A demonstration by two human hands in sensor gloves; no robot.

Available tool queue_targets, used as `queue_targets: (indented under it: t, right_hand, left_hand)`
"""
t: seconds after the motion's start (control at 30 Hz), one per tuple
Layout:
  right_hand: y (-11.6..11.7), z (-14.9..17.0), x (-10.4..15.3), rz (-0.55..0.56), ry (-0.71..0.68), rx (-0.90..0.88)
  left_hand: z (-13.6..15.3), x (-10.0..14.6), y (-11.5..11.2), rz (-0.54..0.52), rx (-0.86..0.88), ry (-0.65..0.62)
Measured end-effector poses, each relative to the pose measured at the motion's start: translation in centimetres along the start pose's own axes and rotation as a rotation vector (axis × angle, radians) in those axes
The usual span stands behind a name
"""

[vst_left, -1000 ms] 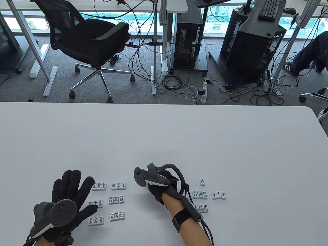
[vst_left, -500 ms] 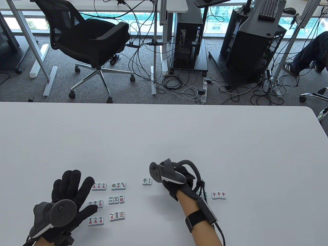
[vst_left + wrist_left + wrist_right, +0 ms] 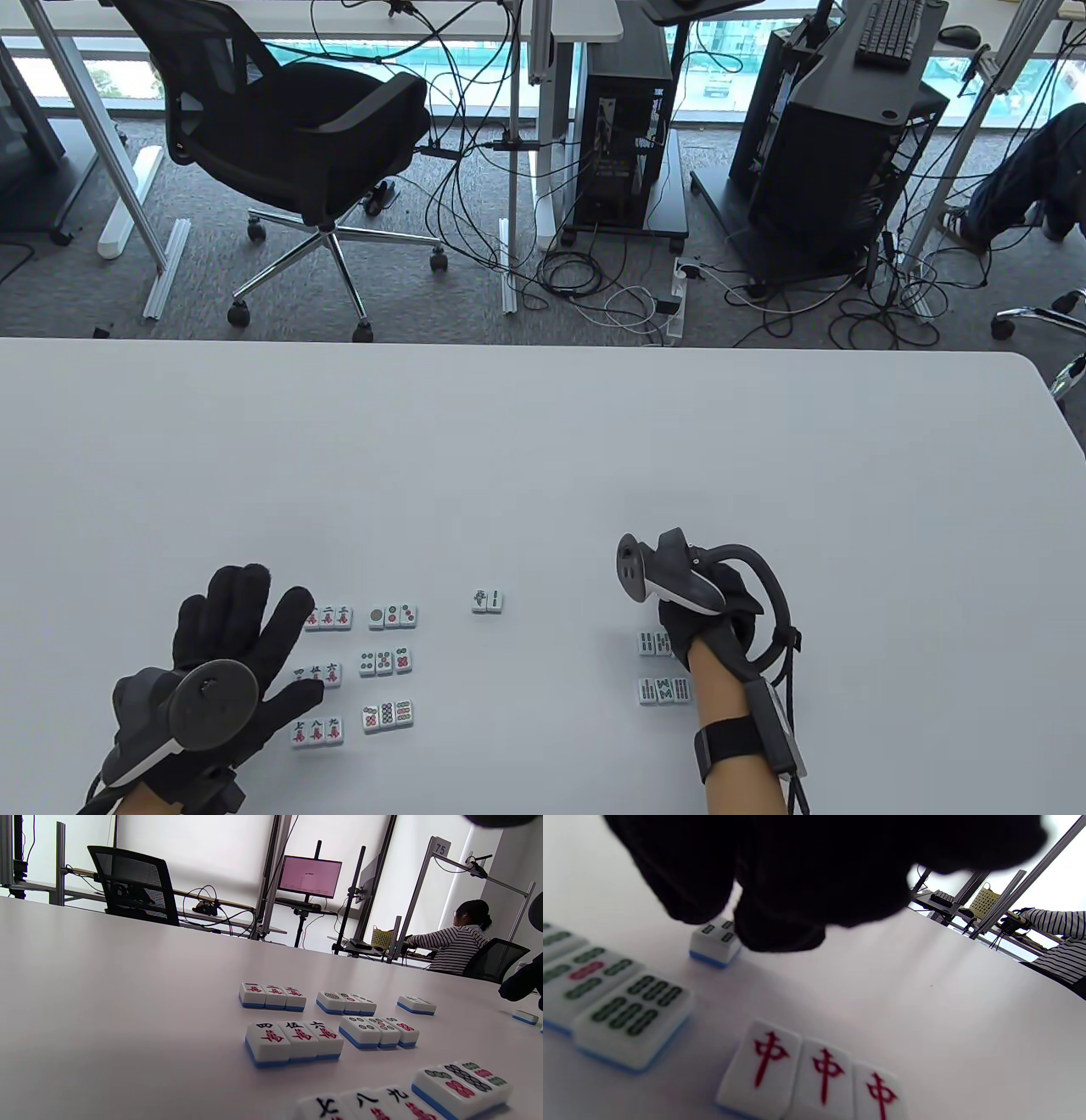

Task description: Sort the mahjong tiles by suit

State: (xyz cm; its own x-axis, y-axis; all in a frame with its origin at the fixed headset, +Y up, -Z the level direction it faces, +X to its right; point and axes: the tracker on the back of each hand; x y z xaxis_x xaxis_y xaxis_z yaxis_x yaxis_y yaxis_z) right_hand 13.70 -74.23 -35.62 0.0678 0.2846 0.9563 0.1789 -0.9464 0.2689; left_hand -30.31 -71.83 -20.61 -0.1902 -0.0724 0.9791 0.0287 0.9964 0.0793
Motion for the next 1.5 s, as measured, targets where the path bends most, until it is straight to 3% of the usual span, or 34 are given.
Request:
queue_targets:
  t: [0.2, 0.47, 0.6, 0.73, 1.0, 1.5]
  right_hand:
    - [1.4, -0.4, -0.9, -0.021, -0.003, 0.028]
    - [1.1, -1.0, -1.5, -0.003, -0.003, 0.003]
    - [-0.7, -3.2, -1.2, 0.138, -0.051, -0.100]
    - [-1.7, -6.7, -0.8, 0.199, -0.168, -0.150]
    - [-1.4, -13.4, -0.5, 0.097, -0.334, -0.131]
    - [-0.6, -15.9, -0.8, 0.102, -0.368, -0.055]
  left_hand:
    - [0.0, 0.0, 0.1, 0.002, 0.001, 0.005]
    - [0.0, 0.0, 0.2, -0.009, 0.005, -0.001]
    - [-0.1, 0.0, 0.2, -0.008, -0.002, -0.007]
    - [-0.1, 0.0, 0.2, -0.006, 0.000, -0.005]
    - [-0.2, 0.0, 0.3, -0.013, 0.007, -0.010]
    - [-0.1, 0.1, 0.4, -0.017, 0.017, -0.010]
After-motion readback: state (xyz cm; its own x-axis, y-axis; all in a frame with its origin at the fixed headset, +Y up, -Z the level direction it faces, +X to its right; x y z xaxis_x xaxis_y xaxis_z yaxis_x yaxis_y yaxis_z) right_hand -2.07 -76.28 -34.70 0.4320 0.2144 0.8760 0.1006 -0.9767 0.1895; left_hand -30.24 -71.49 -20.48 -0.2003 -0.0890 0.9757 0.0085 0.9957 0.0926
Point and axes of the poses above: the tracker on the back of each hand, its own z axis roughly to the little-finger side, its own x axis roughly from the fingertips to the wrist, y = z × x, and after that the axes turned 14 degrees about -x, right-handed
